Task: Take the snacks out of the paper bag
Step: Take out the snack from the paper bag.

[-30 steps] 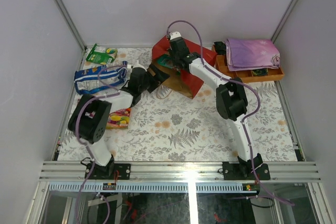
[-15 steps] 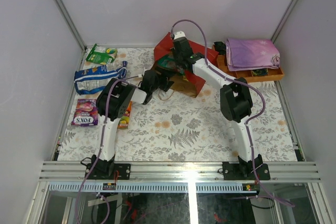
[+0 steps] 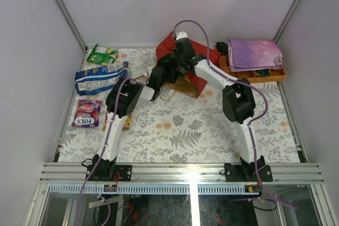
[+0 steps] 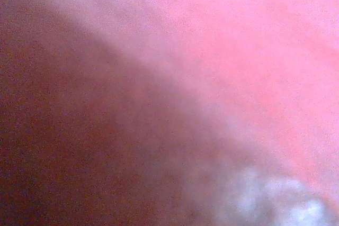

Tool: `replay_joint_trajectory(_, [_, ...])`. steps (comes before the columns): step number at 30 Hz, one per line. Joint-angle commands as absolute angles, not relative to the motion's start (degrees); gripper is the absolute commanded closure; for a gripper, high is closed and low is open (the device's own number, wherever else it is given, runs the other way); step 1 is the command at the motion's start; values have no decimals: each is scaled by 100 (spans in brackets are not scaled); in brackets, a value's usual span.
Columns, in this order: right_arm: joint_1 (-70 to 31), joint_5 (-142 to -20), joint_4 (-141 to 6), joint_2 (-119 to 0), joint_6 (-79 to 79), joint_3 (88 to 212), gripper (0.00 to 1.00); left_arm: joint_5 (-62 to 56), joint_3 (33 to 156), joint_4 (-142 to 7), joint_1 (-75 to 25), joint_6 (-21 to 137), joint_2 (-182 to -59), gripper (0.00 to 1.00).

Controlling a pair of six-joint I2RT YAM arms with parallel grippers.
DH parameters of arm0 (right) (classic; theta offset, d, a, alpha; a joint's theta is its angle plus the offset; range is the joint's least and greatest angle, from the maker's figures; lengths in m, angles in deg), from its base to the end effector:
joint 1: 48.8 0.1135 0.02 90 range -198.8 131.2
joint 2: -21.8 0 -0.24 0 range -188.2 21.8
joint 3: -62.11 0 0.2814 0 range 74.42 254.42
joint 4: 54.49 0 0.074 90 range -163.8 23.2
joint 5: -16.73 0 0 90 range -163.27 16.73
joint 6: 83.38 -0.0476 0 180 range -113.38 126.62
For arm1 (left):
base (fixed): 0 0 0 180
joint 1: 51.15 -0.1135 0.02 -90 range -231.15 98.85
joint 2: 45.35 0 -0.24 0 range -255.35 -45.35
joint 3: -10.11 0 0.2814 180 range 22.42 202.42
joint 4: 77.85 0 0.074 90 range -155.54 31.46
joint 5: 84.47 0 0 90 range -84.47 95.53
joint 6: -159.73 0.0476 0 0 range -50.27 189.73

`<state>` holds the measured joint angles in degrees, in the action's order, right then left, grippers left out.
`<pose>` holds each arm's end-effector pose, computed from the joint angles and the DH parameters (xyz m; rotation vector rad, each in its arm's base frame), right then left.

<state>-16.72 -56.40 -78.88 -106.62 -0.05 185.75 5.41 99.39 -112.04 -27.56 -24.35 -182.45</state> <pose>0.4767 0.2825 0.2198 -0.2768 2.0392 0.1125 0.4609 -0.2014 0.0397 -1.1913 1.6889 -1.3920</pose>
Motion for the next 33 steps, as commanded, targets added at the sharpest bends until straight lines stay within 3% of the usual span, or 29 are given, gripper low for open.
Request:
replay_joint_trajectory(1, [-1751, -5540, -7838, -10148, -26, 18497, 100, 899, 10149, -10838, -2708, -2701, -18545, 33])
replay_joint_trajectory(6, [-1751, -5538, -7779, -10061, -40, 18373, 100, 996, 10267, -10768, -2700, -2559, -18519, 47])
replay_joint_trajectory(13, [-1767, -5575, -7723, -9928, -71, 18204, 100, 846, 10365, -10719, -2689, -2162, -18438, 99])
replay_joint_trajectory(21, [-1836, -5592, -7569, -9787, -152, 18085, 100, 633, 9807, -10840, -2690, -1336, -17821, 100])
replay_joint_trajectory(33, [-1917, -5530, -7583, -9857, -445, 18241, 100, 752, 7572, -10699, -2453, -329, -15873, 100])
